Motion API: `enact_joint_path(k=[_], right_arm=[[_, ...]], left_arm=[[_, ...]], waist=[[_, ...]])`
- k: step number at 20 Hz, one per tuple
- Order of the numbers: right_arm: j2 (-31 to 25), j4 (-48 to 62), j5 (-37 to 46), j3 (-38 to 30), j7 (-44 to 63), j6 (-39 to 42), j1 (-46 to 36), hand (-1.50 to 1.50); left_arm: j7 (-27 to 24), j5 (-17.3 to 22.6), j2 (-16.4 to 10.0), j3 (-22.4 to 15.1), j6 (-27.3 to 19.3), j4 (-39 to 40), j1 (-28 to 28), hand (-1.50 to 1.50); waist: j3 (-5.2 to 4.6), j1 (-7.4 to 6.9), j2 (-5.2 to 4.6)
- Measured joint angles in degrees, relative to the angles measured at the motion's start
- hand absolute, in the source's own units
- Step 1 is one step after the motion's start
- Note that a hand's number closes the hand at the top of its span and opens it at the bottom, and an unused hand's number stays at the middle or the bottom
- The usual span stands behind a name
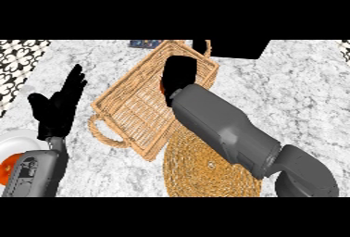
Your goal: Pick the tomato from the placemat and place it in the basket
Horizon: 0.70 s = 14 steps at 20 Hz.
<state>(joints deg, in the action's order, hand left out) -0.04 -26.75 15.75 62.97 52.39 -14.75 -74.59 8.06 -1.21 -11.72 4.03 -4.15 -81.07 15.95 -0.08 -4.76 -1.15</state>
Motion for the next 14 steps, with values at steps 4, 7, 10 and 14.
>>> enact_joint_path(k=[4, 7, 10, 14], right_arm=[[0.0, 0.0, -1.2, -0.1, 2.0, 1.4, 1.2, 1.5], [0.0, 0.7, -1.5, -0.6, 2.6, 0.3, 1.4, -1.5], [-0.1, -0.1, -1.1, -1.2, 2.6, -3.9, 1.9, -1.5], [-0.1, -1.6, -0.9, -3.3, 2.3, -11.0, 0.8, -1.5]], left_arm=[[0.5, 0.5, -0.5, 0.7, 0.3, -0.6, 0.0, 0.0], [-0.8, 0.7, -0.6, 1.0, 0.8, 0.1, -0.8, 0.0], [-0.2, 0.5, -0.6, 1.0, 0.6, -0.1, -0.5, 0.0], [0.4, 0.3, -0.4, 0.9, 0.2, -0.6, -0.6, 0.0]], waist=[[0.0, -0.01, 0.09], [0.01, 0.21, 0.08], [0.03, 0.29, 0.11], [0.06, 0.59, 0.28]])
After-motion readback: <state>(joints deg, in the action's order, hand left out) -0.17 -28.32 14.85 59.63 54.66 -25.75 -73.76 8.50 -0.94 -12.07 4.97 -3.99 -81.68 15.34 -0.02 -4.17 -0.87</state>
